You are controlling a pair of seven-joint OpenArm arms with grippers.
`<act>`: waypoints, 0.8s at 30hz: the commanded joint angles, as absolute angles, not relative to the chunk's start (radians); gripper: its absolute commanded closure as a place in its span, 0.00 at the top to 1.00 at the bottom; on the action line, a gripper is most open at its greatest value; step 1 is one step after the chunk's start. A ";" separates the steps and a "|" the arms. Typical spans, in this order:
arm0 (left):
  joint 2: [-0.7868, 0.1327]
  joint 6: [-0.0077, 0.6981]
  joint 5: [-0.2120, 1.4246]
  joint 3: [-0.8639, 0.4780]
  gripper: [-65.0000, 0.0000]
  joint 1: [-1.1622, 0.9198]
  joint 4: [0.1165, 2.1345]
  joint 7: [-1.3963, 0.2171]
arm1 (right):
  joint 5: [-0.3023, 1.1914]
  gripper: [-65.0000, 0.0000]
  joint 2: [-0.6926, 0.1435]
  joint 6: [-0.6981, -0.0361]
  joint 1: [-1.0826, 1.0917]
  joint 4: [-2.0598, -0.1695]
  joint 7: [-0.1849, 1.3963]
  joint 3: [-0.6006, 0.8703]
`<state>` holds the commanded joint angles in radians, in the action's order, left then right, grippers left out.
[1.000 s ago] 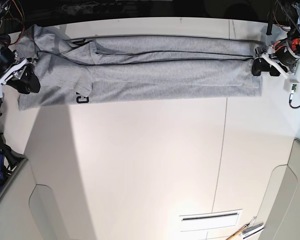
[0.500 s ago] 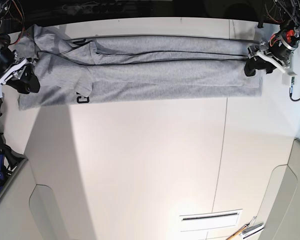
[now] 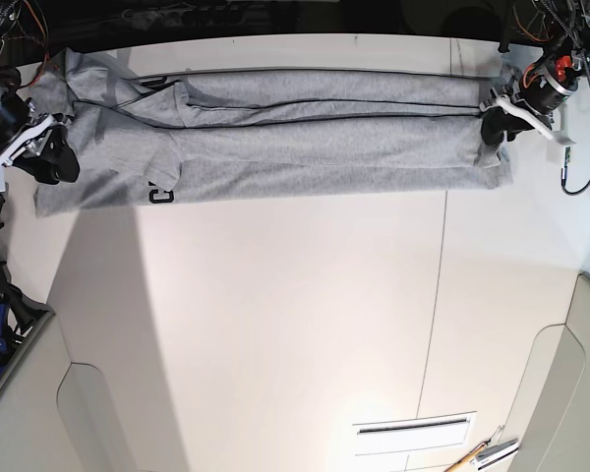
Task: Fold the T-shirt properly
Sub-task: 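Lift the strip end with the left gripper and fold it toward the right gripper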
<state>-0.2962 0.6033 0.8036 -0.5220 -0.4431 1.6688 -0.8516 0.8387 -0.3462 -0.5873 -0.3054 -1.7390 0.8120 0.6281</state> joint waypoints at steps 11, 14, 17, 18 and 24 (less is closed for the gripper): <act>-0.308 0.606 0.748 -0.543 0.00 -0.359 1.669 -0.828 | 0.876 0.34 -0.348 -0.588 -0.305 -1.749 0.820 0.729; -0.338 0.606 0.743 -0.543 0.00 -0.356 1.669 -0.828 | 0.875 0.34 -0.348 -0.588 -0.305 -1.749 0.820 0.743; -0.366 0.587 0.742 -0.543 0.00 -0.351 1.670 -0.830 | 0.875 0.34 -0.349 -0.588 -0.305 -1.749 0.820 0.743; -0.376 0.568 0.741 -0.543 0.00 -0.348 1.670 -0.830 | 0.875 0.34 -0.348 -0.588 -0.305 -1.749 0.820 0.743; -0.445 0.535 0.704 -0.543 0.00 -0.344 1.670 -0.823 | 0.902 0.34 -0.348 -0.588 -0.305 -1.749 0.820 0.743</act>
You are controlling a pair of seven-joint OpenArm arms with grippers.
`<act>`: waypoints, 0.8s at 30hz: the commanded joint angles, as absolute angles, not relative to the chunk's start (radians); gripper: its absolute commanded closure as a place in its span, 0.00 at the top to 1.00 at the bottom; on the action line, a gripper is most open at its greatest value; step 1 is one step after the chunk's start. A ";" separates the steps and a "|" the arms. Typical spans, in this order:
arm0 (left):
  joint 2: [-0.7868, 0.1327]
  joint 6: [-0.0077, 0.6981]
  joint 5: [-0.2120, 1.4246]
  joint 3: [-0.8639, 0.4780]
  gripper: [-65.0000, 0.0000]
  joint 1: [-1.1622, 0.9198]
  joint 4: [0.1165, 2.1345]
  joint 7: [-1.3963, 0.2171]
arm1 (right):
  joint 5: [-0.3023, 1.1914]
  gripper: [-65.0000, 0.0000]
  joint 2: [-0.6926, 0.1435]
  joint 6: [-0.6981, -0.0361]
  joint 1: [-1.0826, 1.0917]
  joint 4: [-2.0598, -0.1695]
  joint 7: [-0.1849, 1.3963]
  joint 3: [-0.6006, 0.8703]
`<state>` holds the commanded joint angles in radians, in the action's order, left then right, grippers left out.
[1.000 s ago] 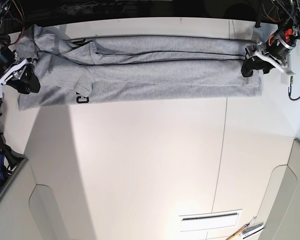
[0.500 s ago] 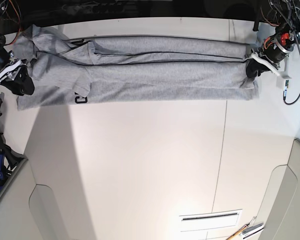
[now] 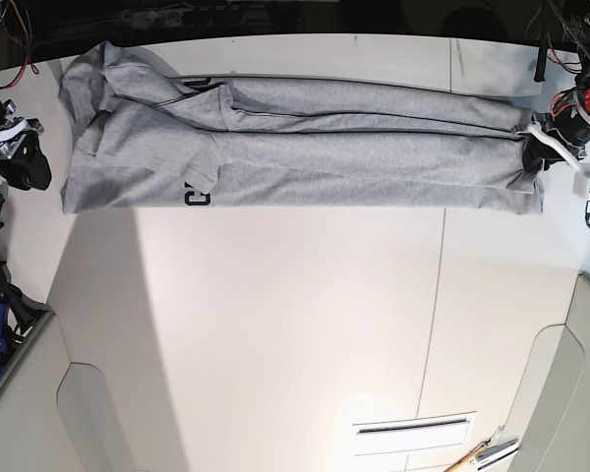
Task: Fold the T-shirt properly
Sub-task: 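Lift the strip end with the left gripper and fold it toward the right gripper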
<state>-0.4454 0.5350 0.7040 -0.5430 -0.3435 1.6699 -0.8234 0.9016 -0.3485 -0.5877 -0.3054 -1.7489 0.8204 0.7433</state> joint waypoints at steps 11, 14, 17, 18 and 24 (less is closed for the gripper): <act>-0.498 0.478 0.671 -0.543 0.00 -0.321 1.882 -0.941 | 0.897 0.34 -0.348 -0.588 -0.305 -1.749 0.819 0.744; -0.467 0.475 0.773 -0.541 0.00 -0.323 2.034 -1.024 | 0.890 0.34 -0.348 -0.591 -0.305 -1.748 0.816 0.744; -0.414 0.483 0.813 -0.499 0.00 -0.329 2.156 -1.044 | 0.875 0.34 -0.348 -0.591 -0.305 -1.748 0.807 0.744; -0.397 0.483 0.812 -0.468 0.00 -0.334 2.180 -1.044 | 0.874 0.34 -0.348 -0.591 -0.305 -1.748 0.808 0.744; -0.265 0.483 0.718 -0.174 0.00 -0.338 2.191 -1.008 | 0.871 0.34 -0.346 -0.590 -0.302 -1.748 0.809 0.744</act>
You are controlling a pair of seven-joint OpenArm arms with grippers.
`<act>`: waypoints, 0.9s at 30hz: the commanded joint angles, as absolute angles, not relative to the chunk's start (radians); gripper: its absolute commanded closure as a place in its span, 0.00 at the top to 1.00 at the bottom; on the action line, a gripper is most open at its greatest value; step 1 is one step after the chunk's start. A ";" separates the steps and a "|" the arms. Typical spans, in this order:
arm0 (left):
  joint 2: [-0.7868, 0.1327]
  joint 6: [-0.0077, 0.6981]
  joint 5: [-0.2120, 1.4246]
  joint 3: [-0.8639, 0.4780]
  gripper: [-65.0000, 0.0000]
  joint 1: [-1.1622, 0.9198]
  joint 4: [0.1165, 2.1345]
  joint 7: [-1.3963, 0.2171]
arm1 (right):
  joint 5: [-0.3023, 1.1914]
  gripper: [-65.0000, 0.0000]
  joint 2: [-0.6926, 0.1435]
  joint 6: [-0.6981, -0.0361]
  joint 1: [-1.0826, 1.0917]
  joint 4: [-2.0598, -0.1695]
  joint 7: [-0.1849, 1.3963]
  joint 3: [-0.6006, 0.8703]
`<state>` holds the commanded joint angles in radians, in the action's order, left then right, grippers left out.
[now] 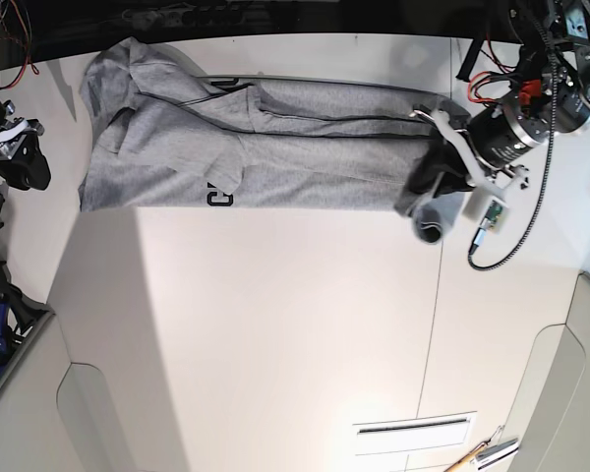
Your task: Fold the T-shirt properly
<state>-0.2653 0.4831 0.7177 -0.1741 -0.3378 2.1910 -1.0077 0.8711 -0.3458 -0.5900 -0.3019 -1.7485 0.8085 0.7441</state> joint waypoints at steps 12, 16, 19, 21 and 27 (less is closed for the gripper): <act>-0.158 0.483 0.572 0.132 0.42 -0.330 1.980 -0.839 | 0.871 0.50 -0.346 -0.590 -0.302 -1.748 0.812 0.744; -0.157 0.483 0.652 0.206 0.58 -0.329 1.966 -0.834 | 0.870 0.64 -0.346 -0.586 -0.303 -1.738 0.840 0.744; -0.126 0.483 0.677 0.240 0.58 -0.330 1.966 -0.842 | 0.872 0.64 -0.346 -0.583 -0.303 -1.673 0.851 0.744; -0.094 0.484 0.677 0.244 0.58 -0.330 1.966 -0.855 | 0.900 0.64 -0.346 -0.584 -0.303 -1.600 0.865 0.743; -0.059 0.484 0.668 0.243 0.58 -0.330 1.966 -0.868 | 0.999 0.64 -0.340 -0.607 -0.303 -1.466 0.922 0.741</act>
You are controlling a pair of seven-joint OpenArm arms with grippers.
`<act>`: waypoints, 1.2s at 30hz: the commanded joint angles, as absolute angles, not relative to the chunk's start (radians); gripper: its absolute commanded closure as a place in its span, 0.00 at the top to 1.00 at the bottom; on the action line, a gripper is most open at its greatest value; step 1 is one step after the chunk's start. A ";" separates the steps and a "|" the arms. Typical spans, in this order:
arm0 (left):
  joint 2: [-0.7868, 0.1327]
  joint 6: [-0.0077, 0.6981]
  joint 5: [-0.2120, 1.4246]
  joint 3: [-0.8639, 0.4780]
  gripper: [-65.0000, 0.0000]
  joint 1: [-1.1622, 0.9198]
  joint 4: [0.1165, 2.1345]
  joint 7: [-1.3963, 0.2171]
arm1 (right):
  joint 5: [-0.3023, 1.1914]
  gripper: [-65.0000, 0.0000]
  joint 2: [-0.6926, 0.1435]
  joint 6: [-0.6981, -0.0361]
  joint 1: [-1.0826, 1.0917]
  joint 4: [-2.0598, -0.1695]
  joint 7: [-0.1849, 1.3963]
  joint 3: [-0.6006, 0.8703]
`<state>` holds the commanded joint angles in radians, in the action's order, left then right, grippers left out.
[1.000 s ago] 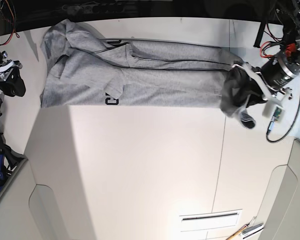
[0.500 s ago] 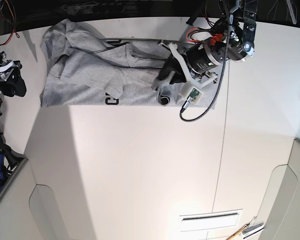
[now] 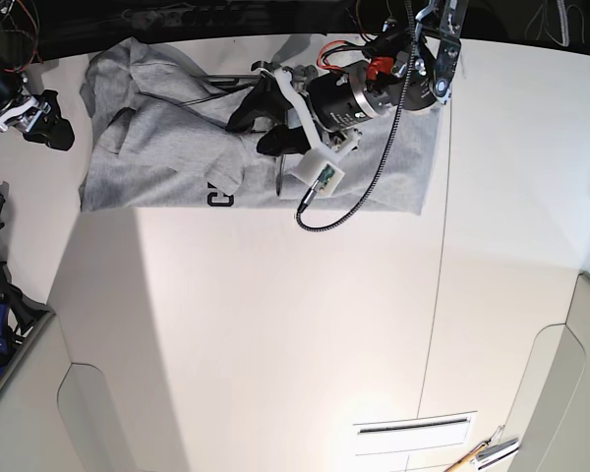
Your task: Fold the T-shirt properly
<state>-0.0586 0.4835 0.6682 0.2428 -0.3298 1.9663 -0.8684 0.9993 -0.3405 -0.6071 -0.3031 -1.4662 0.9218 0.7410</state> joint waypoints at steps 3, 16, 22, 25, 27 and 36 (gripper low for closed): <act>-0.059 0.484 0.640 0.243 0.58 -0.330 1.966 -0.868 | 1.032 0.64 -0.327 -0.611 -0.303 -1.466 0.941 0.735; -0.059 0.486 0.601 0.243 0.58 -0.329 1.966 -0.863 | 1.092 0.64 -0.276 -0.629 -0.303 -1.468 0.981 0.663; -0.059 0.486 0.601 0.242 0.58 -0.329 1.966 -0.863 | 1.089 0.64 -0.235 -0.629 -0.294 -1.468 0.981 0.615; -0.059 0.487 0.600 0.243 0.58 -0.330 1.966 -0.864 | 1.080 0.64 -0.231 -0.629 -0.289 -1.468 0.977 0.610; -0.059 0.487 0.600 0.242 0.58 -0.329 1.966 -0.864 | 1.071 0.64 -0.232 -0.629 -0.289 -1.468 0.977 0.610; -0.059 0.539 0.601 0.243 0.58 -0.329 1.969 -0.865 | 1.060 0.64 -0.233 -0.628 -0.292 -1.540 0.977 0.614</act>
